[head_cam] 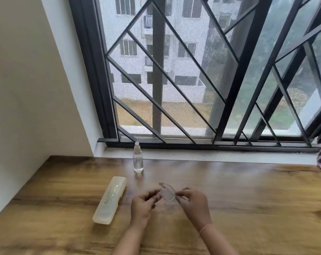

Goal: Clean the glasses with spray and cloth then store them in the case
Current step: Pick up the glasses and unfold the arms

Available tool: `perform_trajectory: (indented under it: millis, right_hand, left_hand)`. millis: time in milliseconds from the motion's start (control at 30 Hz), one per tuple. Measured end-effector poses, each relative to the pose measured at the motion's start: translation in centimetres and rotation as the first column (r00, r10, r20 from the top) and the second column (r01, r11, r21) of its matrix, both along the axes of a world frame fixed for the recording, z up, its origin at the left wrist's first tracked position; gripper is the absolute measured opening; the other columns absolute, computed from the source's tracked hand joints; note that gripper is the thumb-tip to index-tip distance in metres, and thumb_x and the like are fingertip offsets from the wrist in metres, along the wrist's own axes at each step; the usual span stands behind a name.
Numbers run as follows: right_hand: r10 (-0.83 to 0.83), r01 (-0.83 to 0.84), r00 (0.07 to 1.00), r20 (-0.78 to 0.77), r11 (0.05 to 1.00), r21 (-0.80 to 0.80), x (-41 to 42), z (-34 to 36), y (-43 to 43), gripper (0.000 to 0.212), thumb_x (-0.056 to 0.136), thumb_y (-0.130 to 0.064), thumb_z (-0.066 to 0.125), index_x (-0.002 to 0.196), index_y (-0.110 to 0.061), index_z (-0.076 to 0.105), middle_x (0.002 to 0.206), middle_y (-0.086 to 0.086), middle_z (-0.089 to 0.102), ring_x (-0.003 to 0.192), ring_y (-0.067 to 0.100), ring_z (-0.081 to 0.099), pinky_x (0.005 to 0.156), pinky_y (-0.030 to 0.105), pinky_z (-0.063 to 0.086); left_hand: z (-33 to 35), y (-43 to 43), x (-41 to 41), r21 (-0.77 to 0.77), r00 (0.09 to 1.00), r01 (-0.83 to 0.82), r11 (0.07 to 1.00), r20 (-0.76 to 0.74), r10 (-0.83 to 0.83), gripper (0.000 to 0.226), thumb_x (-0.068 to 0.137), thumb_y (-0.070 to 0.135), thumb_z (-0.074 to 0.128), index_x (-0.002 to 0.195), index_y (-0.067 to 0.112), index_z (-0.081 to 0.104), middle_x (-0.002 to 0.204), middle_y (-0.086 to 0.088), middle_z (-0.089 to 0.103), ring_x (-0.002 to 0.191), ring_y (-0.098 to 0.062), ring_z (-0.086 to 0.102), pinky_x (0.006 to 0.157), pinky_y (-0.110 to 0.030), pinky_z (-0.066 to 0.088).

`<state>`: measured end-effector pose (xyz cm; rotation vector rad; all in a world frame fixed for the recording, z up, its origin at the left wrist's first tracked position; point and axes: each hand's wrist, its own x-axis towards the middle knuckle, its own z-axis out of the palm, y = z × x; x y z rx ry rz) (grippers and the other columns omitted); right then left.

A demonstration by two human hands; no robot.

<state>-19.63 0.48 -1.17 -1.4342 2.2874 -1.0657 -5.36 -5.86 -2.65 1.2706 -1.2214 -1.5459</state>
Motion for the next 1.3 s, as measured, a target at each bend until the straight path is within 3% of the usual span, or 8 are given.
perform_trajectory:
  millis: [67,133,267,433,667,933,1100,1300]
  right_hand:
    - [0.008,0.069,0.866,0.500,0.988,-0.136,-0.1,0.6,0.2,0.022,0.072,-0.005,0.075,0.066,-0.027,0.078,0.066,-0.009,0.073,0.067,0.004,0.066,0.062,0.013,0.048]
    - [0.078,0.121,0.631,0.772,0.973,-0.198,-0.3,0.6,0.5,0.022,0.068,0.001,0.075,0.064,-0.020,0.078,0.068,-0.001,0.075,0.067,0.005,0.067,0.059,0.010,0.048]
    - [0.074,0.148,0.363,0.929,0.980,-0.136,-0.2,-0.2,1.1,0.019,0.056,-0.019,0.076,0.073,-0.011,0.078,0.070,-0.002,0.073,0.067,0.008,0.058,0.058,0.025,0.033]
    - [0.068,0.217,0.141,0.988,0.971,-0.098,0.0,-1.0,1.4,0.009,0.060,-0.009,0.070,0.067,-0.010,0.077,0.067,0.000,0.074,0.061,0.006,0.066,0.057,0.025,0.030]
    - [0.090,0.239,0.095,0.991,0.965,-0.111,0.3,-1.6,1.4,0.009,0.059,-0.008,0.069,0.064,-0.011,0.076,0.064,-0.002,0.072,0.055,0.003,0.063,0.049,0.018,0.036]
    - [0.080,0.271,0.001,0.997,0.959,-0.077,0.7,-1.4,1.1,0.011,0.061,-0.002,0.064,0.058,-0.007,0.073,0.057,0.000,0.069,0.050,0.005,0.060,0.048,0.019,0.033]
    - [0.060,0.289,-0.044,0.997,0.956,-0.044,0.8,-1.0,1.0,0.010,0.060,-0.002,0.064,0.067,-0.003,0.071,0.060,0.003,0.065,0.061,0.013,0.052,0.043,0.016,0.036]
    - [0.101,0.289,-0.075,0.992,0.954,-0.075,0.5,-0.9,1.1,0.013,0.064,-0.009,0.062,0.058,-0.009,0.074,0.060,-0.004,0.067,0.065,0.012,0.046,0.045,0.015,0.041]
  left_hand:
    - [0.6,0.5,-0.5,0.012,0.996,0.074,0.997,-0.049,-0.074,0.019,0.080,-0.010,0.060,0.086,0.005,0.070,0.059,0.009,0.071,0.056,0.006,0.062,0.048,-0.006,0.041]
    - [1.4,1.1,-1.1,-0.023,0.989,0.125,0.992,-0.075,-0.126,0.020,0.080,-0.012,0.059,0.087,0.002,0.071,0.064,0.006,0.073,0.059,0.004,0.064,0.052,-0.006,0.043]
    - [2.4,1.7,-2.2,-0.231,0.989,0.134,0.964,-0.030,-0.144,0.028,0.071,-0.014,0.065,0.075,0.011,0.077,0.072,-0.006,0.073,0.069,-0.006,0.068,0.064,-0.016,0.053]
    - [2.7,2.0,-2.7,-0.419,0.964,0.217,0.882,0.235,-0.125,0.030,0.069,-0.003,0.072,0.074,0.026,0.076,0.072,0.006,0.072,0.073,-0.008,0.068,0.070,-0.033,0.057]
    - [2.8,2.6,-2.7,-0.680,0.825,0.318,0.661,0.542,0.161,0.017,0.063,0.019,0.080,0.073,0.030,0.074,0.069,0.015,0.068,0.072,-0.010,0.059,0.059,-0.020,0.047]
    - [3.5,3.0,-2.9,-0.686,0.858,0.182,0.704,0.460,0.226,0.021,0.060,0.005,0.080,0.069,0.023,0.075,0.065,0.012,0.069,0.070,-0.013,0.059,0.058,-0.019,0.046]
    - [4.0,3.0,-2.9,-0.548,0.942,-0.083,0.832,0.229,0.244,0.026,0.065,-0.002,0.076,0.068,0.024,0.075,0.067,0.008,0.070,0.072,-0.008,0.064,0.064,-0.014,0.048]
    - [4.0,2.4,-2.7,-0.136,0.937,-0.332,0.934,-0.160,0.310,0.031,0.070,-0.008,0.071,0.067,0.022,0.074,0.065,0.007,0.074,0.065,-0.002,0.068,0.059,-0.009,0.050]
